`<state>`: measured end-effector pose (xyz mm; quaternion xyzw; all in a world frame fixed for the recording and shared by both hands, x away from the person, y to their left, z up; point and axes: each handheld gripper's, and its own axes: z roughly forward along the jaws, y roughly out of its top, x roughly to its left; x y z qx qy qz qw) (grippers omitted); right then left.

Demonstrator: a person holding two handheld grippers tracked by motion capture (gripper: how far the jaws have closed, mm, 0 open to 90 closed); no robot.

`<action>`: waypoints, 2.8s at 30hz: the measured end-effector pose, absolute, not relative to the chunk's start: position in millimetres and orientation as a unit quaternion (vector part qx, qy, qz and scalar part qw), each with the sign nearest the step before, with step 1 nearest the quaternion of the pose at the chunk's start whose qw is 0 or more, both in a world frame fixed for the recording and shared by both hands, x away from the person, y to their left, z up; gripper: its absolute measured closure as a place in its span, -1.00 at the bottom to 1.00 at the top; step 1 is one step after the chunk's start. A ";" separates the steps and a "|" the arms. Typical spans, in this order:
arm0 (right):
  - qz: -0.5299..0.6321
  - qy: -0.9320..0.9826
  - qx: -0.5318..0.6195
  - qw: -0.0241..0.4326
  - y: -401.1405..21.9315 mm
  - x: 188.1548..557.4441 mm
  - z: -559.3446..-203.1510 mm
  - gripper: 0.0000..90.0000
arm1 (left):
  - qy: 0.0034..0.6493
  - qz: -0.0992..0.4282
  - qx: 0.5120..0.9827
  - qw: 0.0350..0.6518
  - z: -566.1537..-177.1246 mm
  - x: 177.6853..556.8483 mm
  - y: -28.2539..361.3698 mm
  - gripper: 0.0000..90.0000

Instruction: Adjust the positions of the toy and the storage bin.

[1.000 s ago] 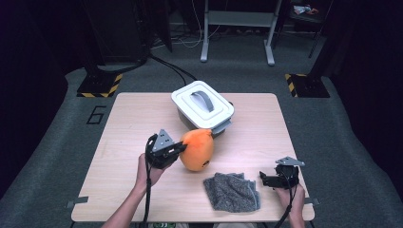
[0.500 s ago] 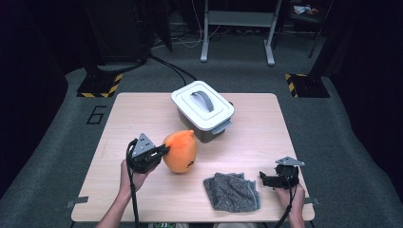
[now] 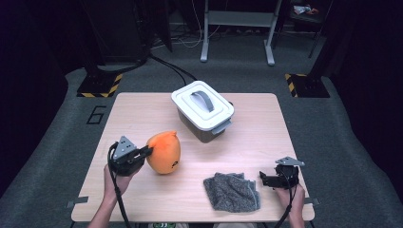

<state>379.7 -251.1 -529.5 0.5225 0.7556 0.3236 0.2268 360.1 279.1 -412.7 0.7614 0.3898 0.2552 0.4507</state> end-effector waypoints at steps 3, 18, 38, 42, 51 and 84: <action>0.324 0.755 0.523 0.227 -251.0 379.8 -529.4 -0.92 | 0.399 0.258 0.758 0.446 -412.8 359.7 287.8 0.86; 0.323 0.755 0.524 0.227 -250.8 379.8 -529.4 -0.92 | 0.452 0.277 0.742 0.411 -425.1 367.7 329.6 0.86; 0.323 0.755 0.524 0.227 -250.7 379.8 -529.4 -0.92 | 0.518 0.291 0.708 0.382 -436.5 381.3 351.1 0.17; 0.323 0.755 0.524 0.228 -250.7 379.8 -529.4 -0.92 | 0.521 0.294 0.701 0.388 -437.9 379.3 351.4 0.10; 0.323 0.755 0.523 0.228 -250.7 379.7 -529.4 -0.92 | 0.526 0.290 0.692 0.399 -439.6 377.3 354.3 0.09; 0.323 0.755 0.524 0.227 -250.7 379.8 -529.3 -0.92 | 0.469 0.246 0.748 0.400 -453.8 372.5 304.3 -0.41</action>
